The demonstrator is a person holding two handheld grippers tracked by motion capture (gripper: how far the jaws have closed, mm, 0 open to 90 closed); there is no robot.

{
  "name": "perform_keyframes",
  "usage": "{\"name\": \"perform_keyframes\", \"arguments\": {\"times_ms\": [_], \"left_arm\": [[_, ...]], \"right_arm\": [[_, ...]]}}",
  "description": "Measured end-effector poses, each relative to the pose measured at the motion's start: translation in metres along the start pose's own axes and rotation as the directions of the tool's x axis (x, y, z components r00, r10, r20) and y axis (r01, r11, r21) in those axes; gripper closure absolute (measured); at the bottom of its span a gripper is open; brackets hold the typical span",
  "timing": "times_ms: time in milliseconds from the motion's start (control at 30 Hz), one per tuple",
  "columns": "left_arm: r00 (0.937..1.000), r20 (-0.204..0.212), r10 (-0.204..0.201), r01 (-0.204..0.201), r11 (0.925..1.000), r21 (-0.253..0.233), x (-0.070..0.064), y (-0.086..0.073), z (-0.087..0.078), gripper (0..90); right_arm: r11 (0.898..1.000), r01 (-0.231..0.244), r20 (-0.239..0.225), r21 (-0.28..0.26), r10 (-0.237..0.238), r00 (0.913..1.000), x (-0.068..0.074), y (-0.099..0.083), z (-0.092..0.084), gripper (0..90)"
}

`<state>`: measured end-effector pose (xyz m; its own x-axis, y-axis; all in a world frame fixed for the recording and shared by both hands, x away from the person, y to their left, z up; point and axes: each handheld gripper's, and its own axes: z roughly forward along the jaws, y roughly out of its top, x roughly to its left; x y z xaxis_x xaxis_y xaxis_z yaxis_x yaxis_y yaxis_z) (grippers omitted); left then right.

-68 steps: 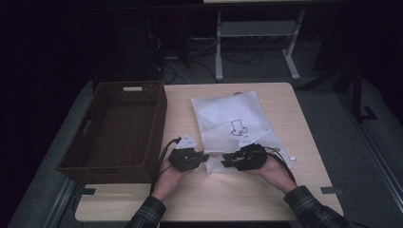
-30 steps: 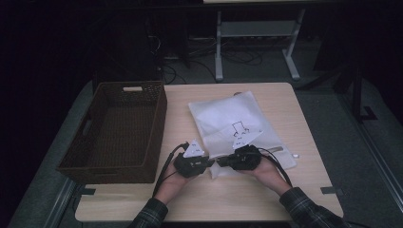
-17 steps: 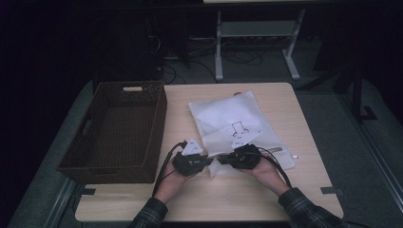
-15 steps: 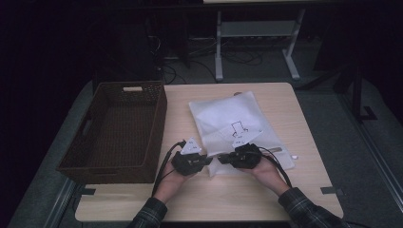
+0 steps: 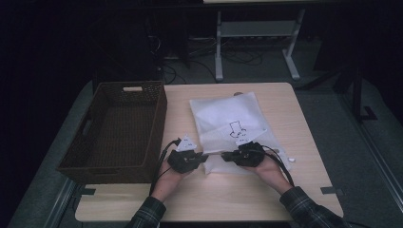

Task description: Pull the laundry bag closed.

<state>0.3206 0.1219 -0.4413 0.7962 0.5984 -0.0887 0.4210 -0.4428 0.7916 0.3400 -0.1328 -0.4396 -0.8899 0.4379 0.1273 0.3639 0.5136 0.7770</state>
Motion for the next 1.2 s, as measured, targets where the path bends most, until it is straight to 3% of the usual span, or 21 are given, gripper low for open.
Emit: {"name": "perform_keyframes", "arguments": {"times_ms": [533, 1200], "left_arm": [[0.9966, -0.068, -0.045, 0.045, 0.9990, 0.001, 0.012, -0.003, -0.006, 82.1], [0.9841, -0.145, -0.102, 0.101, 0.9948, -0.011, 0.025, -0.006, -0.010, 82.0]], "right_arm": [[1.000, -0.014, 0.031, 0.000, 0.014, 0.9994, -0.007, -0.004, -0.006, 86.4], [0.999, -0.051, 0.076, -0.003, 0.051, 0.9958, -0.019, -0.014, -0.025, 86.4]]}}
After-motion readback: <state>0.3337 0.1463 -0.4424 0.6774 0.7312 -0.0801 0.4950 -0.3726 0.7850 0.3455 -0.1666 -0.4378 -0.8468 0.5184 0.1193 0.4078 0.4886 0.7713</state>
